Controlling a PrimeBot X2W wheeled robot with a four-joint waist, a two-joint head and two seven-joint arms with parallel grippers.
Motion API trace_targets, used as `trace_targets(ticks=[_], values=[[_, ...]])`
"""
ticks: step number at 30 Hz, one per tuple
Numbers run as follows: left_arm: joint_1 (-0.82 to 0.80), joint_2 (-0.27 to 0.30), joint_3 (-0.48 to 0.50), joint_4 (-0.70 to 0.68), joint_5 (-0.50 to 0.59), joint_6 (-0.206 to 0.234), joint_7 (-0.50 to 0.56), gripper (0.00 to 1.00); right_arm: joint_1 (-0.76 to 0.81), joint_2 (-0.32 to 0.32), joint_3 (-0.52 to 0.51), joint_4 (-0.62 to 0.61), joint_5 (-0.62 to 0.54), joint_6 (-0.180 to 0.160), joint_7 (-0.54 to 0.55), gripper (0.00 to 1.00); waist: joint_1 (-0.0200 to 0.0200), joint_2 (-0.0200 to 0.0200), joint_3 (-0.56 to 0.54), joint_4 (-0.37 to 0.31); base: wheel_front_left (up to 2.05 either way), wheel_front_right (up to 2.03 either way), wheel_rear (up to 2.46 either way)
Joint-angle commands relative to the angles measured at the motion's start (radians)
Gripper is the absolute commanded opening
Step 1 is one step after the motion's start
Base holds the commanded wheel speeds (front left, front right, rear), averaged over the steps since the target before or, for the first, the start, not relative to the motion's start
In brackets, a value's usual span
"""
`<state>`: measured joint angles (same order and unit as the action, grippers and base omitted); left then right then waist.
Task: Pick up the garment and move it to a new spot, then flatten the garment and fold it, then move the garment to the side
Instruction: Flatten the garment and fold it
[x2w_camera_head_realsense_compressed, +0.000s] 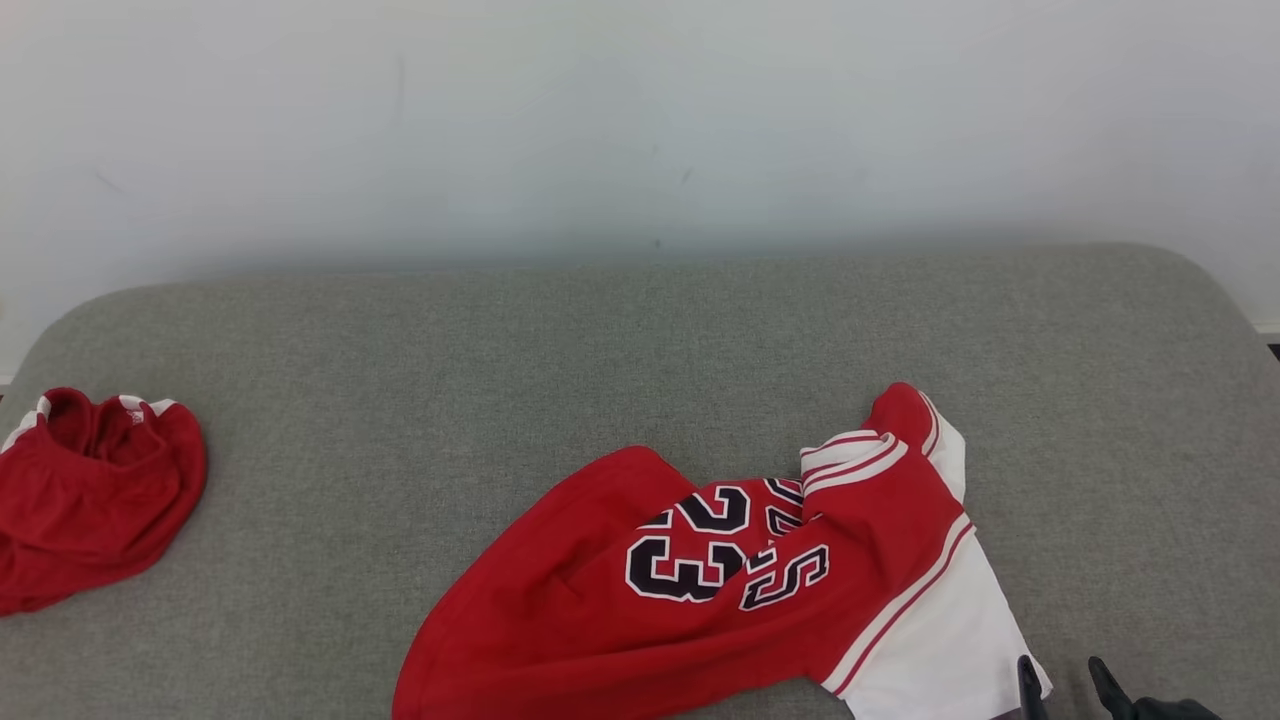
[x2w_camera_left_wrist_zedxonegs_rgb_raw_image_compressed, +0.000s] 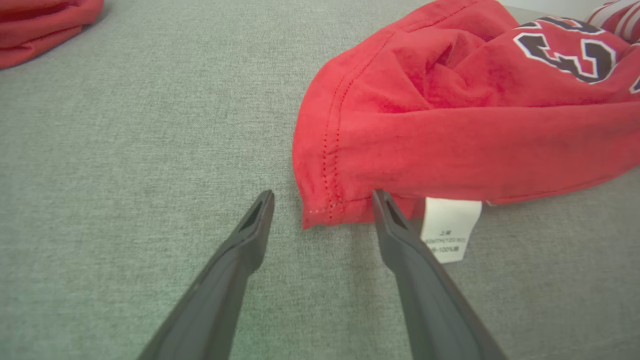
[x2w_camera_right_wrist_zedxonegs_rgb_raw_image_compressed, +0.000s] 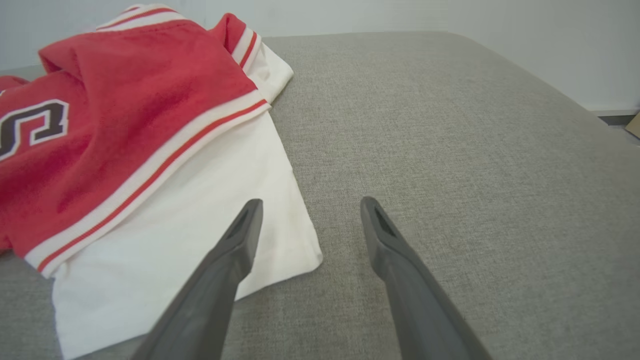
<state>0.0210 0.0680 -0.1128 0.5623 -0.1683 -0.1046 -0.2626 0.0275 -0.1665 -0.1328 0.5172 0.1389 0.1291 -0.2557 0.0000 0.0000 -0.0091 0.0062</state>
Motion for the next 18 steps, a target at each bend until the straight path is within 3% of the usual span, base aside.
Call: trace_targets(ticks=[1,10,11,12,13,18], values=[[-0.009,-0.002,0.002,0.006,0.007,-0.001,-0.003,1.0,-0.009,-0.003,0.001,0.01,-0.003,0.003,-0.003,1.0,0.0,0.0,0.005,0.001,0.0,0.0,0.0],[-0.061,-0.004,-0.007,0.055,0.01,-0.015,-0.003,1.0,-0.107,0.004,0.038,0.189,0.005,0.003,0.003,1.0,0.0,0.0,0.032,0.002,0.0,0.0,0.0],[-0.063,-0.005,-0.011,0.068,0.005,-0.017,-0.003,0.8,-0.115,0.005,0.046,0.212,0.011,0.003,0.006,0.48,0.0,0.0,0.033,0.003,0.0,0.0,0.0],[-0.066,-0.006,-0.014,0.079,-0.004,-0.018,-0.003,0.11,-0.123,0.004,0.053,0.233,0.017,0.003,0.006,0.37,0.0,0.0,0.033,0.004,0.0,0.0,0.0],[-0.072,-0.006,-0.021,0.09,-0.005,-0.018,-0.003,0.0,-0.13,0.003,0.059,0.249,0.025,0.003,0.005,0.0,0.0,0.0,0.031,0.005,0.0,0.0,0.0],[-0.049,-0.01,-0.016,0.096,-0.024,-0.022,-0.003,0.0,-0.129,0.0,0.077,0.286,0.065,0.002,-0.002,0.0,0.0,0.0,0.017,0.004,0.0,0.0,0.0]])
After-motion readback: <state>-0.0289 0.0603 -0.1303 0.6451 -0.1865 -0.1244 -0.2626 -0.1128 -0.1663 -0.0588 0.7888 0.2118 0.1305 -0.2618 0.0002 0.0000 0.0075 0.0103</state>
